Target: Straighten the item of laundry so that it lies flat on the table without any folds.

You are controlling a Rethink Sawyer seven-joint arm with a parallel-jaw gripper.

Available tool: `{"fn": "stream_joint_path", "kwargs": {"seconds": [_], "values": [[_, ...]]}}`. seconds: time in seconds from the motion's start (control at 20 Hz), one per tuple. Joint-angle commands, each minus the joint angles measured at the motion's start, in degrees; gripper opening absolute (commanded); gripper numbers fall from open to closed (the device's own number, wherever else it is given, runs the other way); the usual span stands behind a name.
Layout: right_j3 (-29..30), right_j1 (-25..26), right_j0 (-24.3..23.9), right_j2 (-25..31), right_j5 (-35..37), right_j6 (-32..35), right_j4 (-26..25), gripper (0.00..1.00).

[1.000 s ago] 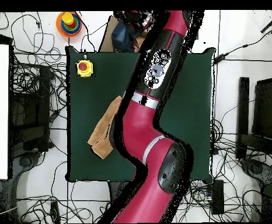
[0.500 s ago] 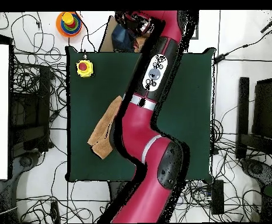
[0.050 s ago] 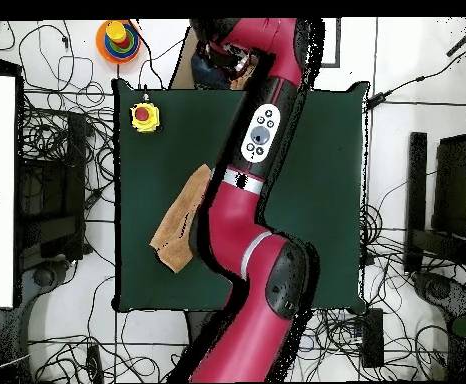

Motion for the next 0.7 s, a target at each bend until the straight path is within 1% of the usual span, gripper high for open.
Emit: {"fn": "stream_joint_path", "kwargs": {"seconds": [0.05,0.1,0.2,0.25,0.4,0.55,0.6,0.7], "values": [[5.9,0.2,0.1,-17.5,-0.5,19.4,9.0,1.0],[8.6,-0.1,-0.6,-19.9,0.5,20.9,11.9,1.0],[16.3,-0.9,-2.8,-25.3,2.4,25.3,18.5,1.0],[21.8,-1.4,-4.6,-28.2,3.4,28.7,22.3,1.0],[34.3,-4.0,-9.0,-33.9,5.4,35.5,30.7,1.0],[41.2,-5.9,-11.0,-37.7,5.3,38.8,35.9,1.0],[42.2,-6.4,-11.2,-38.7,5.0,39.4,37.0,1.0],[46.3,-7.6,-12.1,-41.8,3.7,41.4,39.3,1.0]]}}
